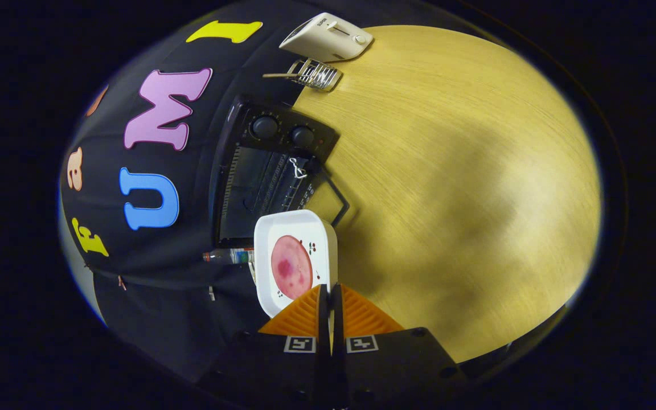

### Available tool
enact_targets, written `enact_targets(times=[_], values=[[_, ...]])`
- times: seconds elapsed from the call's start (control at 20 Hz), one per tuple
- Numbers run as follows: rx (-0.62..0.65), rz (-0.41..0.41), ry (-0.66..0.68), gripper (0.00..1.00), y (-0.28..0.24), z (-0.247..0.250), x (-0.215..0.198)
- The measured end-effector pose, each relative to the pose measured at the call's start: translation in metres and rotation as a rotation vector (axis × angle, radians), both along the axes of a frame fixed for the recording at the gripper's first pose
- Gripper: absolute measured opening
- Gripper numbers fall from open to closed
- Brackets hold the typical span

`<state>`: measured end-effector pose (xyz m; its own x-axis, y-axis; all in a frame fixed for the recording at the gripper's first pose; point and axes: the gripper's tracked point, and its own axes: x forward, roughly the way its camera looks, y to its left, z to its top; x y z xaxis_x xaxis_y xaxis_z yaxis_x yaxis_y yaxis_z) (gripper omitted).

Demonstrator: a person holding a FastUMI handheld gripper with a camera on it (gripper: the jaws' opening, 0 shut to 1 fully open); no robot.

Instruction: Open the toaster oven, put the food inside, and close the toaster oven door.

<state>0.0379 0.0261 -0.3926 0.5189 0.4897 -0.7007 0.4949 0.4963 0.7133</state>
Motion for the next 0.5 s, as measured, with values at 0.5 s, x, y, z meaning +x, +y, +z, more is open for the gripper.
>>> enact_targets(times=[0.5], values=[[-0.027,-0.284,0.003,0.05,0.052,-0.022,0.086]])
